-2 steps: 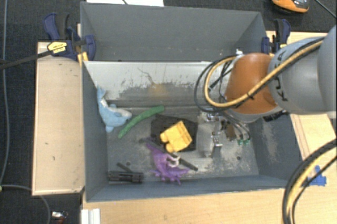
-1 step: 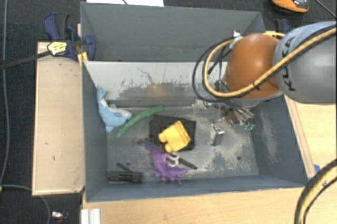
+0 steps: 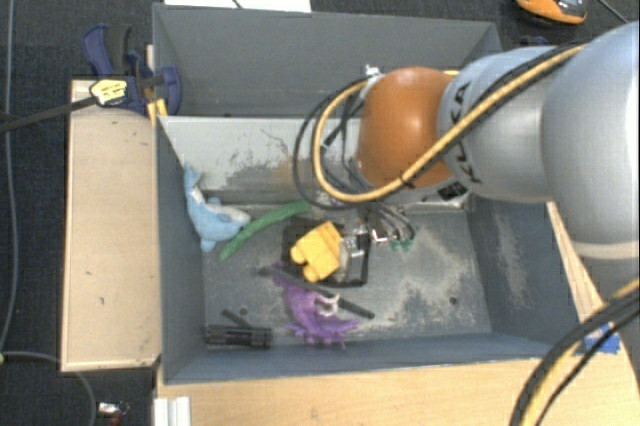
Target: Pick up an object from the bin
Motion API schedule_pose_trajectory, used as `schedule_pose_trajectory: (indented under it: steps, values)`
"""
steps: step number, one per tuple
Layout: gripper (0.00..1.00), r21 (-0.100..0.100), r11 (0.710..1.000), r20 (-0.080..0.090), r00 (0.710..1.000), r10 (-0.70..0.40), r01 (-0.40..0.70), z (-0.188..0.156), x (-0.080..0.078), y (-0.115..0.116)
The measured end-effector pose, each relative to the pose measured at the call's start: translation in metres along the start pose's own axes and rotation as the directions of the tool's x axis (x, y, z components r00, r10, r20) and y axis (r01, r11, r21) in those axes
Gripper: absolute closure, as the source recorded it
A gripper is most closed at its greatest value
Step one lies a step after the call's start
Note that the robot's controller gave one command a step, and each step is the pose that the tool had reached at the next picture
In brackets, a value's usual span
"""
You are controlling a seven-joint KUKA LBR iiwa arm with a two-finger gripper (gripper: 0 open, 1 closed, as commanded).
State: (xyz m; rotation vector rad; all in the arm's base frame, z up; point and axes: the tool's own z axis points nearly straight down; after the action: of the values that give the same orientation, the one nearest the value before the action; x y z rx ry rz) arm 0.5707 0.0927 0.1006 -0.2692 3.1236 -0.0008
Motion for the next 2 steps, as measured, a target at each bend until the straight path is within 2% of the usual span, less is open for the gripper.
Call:
schedule_pose_trajectory:
  steps: [1,2]
  values:
    - [0.00,0.008,1.000,0.016,1.000,-0.002,0.002,0.029,0.001,-0.001]
    - [1.00,0.005,0.985,0.016,0.985,-0.174,0.174,0.029,-0.003,0.050]
